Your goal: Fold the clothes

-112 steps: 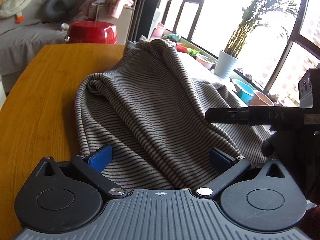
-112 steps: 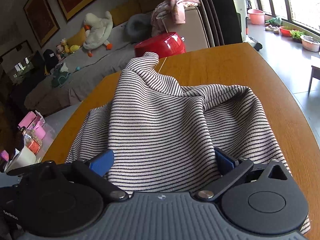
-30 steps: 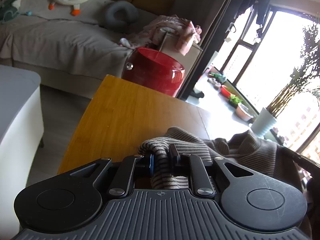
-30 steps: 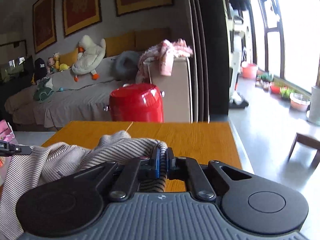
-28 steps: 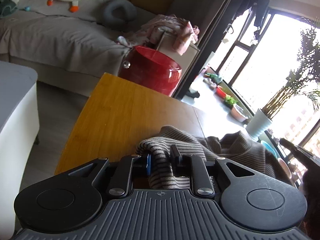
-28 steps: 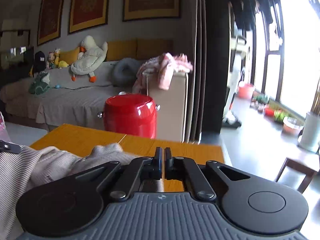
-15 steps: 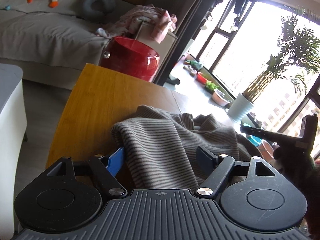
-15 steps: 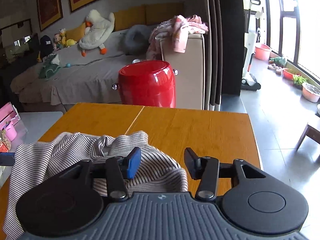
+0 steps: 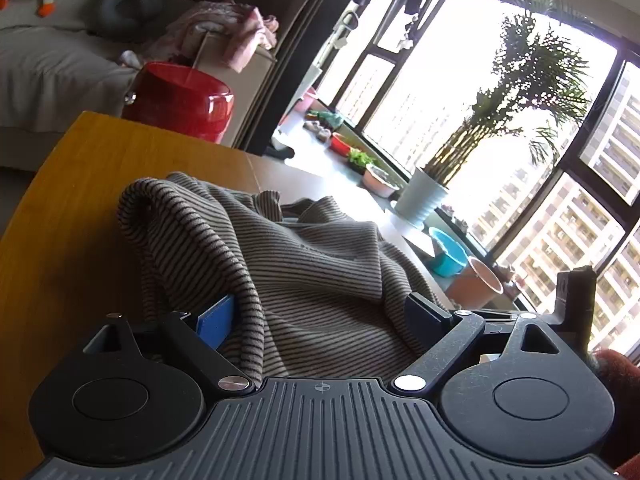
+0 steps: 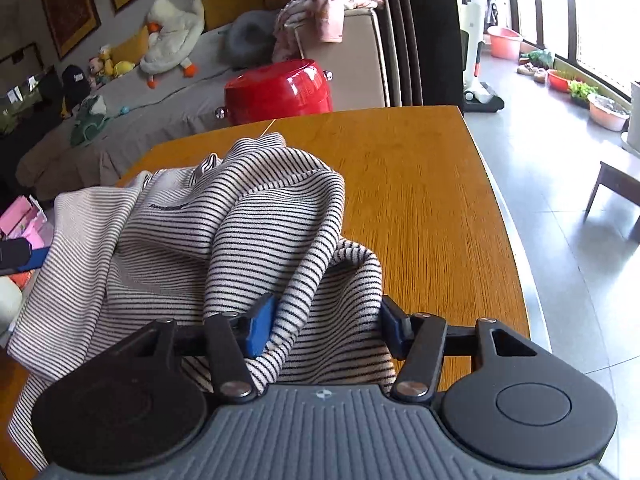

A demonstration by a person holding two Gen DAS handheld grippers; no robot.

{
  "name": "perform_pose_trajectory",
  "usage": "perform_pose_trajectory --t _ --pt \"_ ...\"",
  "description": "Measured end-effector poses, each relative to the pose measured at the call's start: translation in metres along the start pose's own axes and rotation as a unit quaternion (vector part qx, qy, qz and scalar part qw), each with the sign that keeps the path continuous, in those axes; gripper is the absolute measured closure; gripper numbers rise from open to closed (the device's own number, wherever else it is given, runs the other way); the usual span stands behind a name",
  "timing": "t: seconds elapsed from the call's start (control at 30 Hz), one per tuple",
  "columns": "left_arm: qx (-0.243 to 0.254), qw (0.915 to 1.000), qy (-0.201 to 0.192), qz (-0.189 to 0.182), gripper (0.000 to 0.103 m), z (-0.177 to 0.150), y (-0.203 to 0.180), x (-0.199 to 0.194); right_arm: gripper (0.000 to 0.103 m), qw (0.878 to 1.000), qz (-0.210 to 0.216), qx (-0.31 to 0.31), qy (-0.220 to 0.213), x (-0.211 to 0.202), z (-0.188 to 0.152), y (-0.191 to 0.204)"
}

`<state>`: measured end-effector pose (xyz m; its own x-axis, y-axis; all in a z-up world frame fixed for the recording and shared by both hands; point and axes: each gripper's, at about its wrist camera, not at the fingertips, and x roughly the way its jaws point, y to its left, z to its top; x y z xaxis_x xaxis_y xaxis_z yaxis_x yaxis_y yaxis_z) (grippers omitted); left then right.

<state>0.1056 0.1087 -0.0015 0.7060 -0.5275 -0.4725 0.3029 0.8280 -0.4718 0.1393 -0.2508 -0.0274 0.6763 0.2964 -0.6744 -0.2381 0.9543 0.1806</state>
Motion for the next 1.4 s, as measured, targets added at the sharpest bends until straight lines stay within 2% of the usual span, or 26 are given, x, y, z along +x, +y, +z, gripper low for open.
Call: perform_pose_trajectory --t 0.03,0.1,0.17,0.27,0.37,0.43,0.47,0.5,0.6,0.77,0.87,0.97,1.07,1.17,1.4 --pt "0.004 1.0 -0.003 -0.001 0.009 -0.001 -0.002 -0.002 0.047 1.0 -0.002 -0.009 0.002 -0.004 -0.001 0.004" --pt "0.008 0.9999 -0.011 0.002 0.008 -0.001 -0.002 -0.01 0.046 1.0 -0.009 0.003 -0.023 -0.016 0.005 0.006" --pt "0.003 0.9998 -0.02 0.008 0.008 0.001 0.001 -0.018 0.04 0.999 0.0 0.022 -0.041 -0.022 0.012 0.005" --pt "-0.004 0.999 -0.037 0.023 0.008 0.006 0.005 -0.03 0.037 0.999 0.005 0.016 -0.046 -0.009 0.024 0.011" --pt "-0.004 0.9981 -0.058 0.022 0.008 0.01 0.004 -0.044 0.039 0.999 0.005 -0.009 -0.041 0.012 0.033 0.022" --pt "-0.001 0.9977 -0.067 0.015 0.006 0.011 0.001 -0.051 0.068 0.999 0.004 -0.026 -0.037 0.026 0.039 0.029" --pt "0.001 0.9974 -0.071 0.01 0.005 0.011 0.0 -0.053 0.089 0.999 0.003 -0.036 -0.036 0.032 0.043 0.033" --pt "0.004 0.9975 -0.07 0.005 0.005 0.011 -0.003 -0.052 0.098 0.998 -0.007 -0.053 -0.043 0.03 0.05 0.04" --pt "0.014 0.9984 -0.053 -0.011 0.004 0.007 -0.011 -0.039 0.098 0.99 -0.026 -0.112 -0.087 0.014 0.082 0.059" --pt "0.036 0.9984 -0.006 -0.042 0.003 -0.006 -0.026 0.002 0.098 0.975 -0.076 -0.152 -0.14 0.013 0.129 0.065" --pt "0.048 0.9968 0.022 -0.06 0.003 -0.013 -0.034 0.026 0.098 0.978 -0.103 -0.146 -0.11 0.043 0.134 0.053" --pt "0.037 0.9964 0.053 -0.054 0.003 -0.021 -0.026 0.048 0.098 0.973 -0.151 -0.163 -0.064 0.086 0.116 0.038" --pt "0.014 0.9953 0.078 -0.056 0.003 -0.026 -0.013 0.061 0.098 0.974 -0.166 -0.147 -0.039 0.105 0.103 0.023" --pt "0.003 0.9945 0.08 -0.067 0.002 -0.028 0.0 0.065 0.098 0.974 -0.169 -0.143 -0.051 0.101 0.103 0.018" --pt "0.019 0.994 0.08 -0.072 0.001 -0.031 0.002 0.065 0.098 0.961 -0.166 -0.186 -0.117 0.072 0.138 0.044"
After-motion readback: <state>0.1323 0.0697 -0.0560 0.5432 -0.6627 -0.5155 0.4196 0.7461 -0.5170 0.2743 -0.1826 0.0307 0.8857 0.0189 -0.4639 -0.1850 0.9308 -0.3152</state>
